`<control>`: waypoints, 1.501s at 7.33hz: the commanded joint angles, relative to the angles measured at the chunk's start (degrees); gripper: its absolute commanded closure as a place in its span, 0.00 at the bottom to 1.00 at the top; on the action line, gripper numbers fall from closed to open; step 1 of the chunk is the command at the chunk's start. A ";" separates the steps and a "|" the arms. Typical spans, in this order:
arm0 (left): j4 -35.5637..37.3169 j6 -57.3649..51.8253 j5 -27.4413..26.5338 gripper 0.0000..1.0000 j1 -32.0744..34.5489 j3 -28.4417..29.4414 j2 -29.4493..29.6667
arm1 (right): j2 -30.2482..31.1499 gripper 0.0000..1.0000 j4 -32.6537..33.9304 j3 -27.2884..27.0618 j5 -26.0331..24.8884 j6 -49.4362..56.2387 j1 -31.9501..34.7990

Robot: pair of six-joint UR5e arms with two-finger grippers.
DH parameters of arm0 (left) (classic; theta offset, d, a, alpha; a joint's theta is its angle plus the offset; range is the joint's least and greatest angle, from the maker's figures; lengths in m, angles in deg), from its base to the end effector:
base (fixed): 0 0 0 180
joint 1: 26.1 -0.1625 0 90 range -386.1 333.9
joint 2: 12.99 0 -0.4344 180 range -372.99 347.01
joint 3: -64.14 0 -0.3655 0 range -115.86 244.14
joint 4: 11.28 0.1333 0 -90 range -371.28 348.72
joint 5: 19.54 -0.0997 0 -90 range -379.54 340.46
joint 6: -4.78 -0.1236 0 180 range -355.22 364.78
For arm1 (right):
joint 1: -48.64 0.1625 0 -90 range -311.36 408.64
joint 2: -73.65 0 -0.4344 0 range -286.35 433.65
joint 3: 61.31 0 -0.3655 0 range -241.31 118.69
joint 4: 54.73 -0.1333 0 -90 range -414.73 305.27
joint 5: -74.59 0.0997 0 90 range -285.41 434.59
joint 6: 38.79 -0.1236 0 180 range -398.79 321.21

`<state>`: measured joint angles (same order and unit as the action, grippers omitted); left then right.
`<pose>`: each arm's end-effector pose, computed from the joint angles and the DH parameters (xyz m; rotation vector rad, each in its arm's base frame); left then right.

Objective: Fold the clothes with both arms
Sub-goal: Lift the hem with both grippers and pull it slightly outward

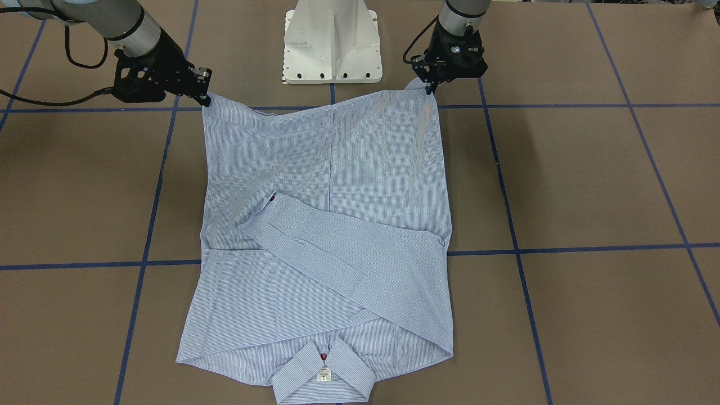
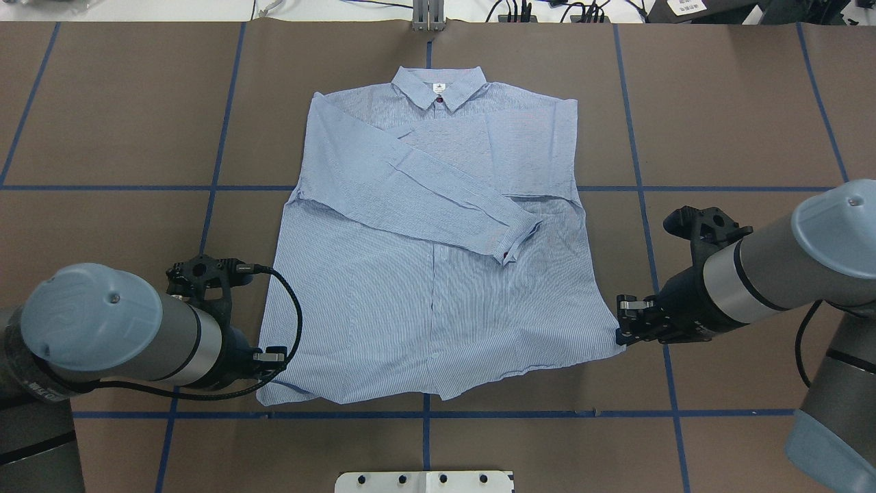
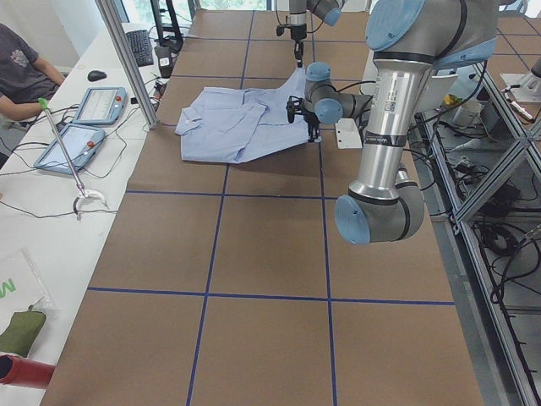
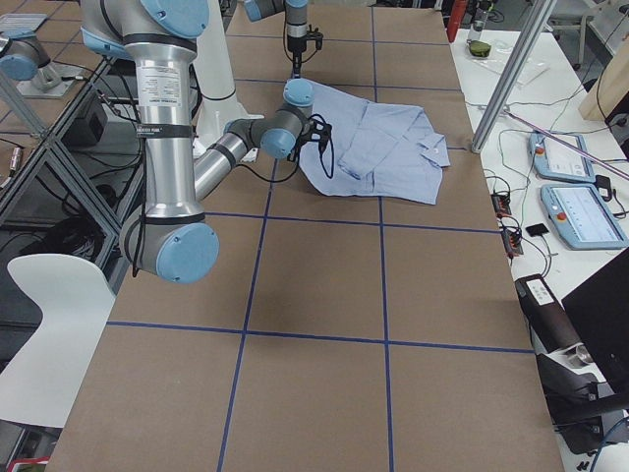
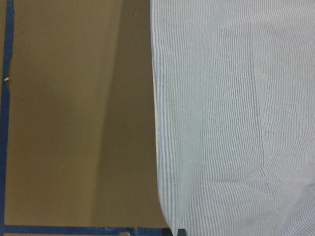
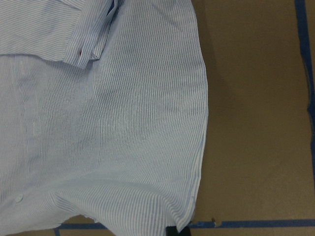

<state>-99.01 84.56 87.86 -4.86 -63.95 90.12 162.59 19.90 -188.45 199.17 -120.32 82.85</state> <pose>0.4143 -0.2644 0.3031 -0.0446 0.8922 -0.0497 -0.3253 -0.2976 0.3510 -0.1900 -1.0435 0.1244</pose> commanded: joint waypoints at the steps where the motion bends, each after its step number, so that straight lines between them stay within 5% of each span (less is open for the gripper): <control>1: 0.80 1.86 1.50 1.00 -0.94 -1.01 -0.01 | 2.90 1.00 -0.01 -3.11 2.14 0.05 0.06; 4: 6.94 1.96 5.01 1.00 -3.05 -6.28 0.25 | 3.96 1.00 -0.01 -4.69 5.57 0.05 0.24; 11: 7.31 5.21 5.90 1.00 -7.45 -8.31 0.34 | 5.81 1.00 -0.01 -6.81 10.06 -0.04 0.06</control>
<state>-91.74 89.39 93.74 -11.95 -72.10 90.39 168.52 19.89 -195.17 208.96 -120.29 83.05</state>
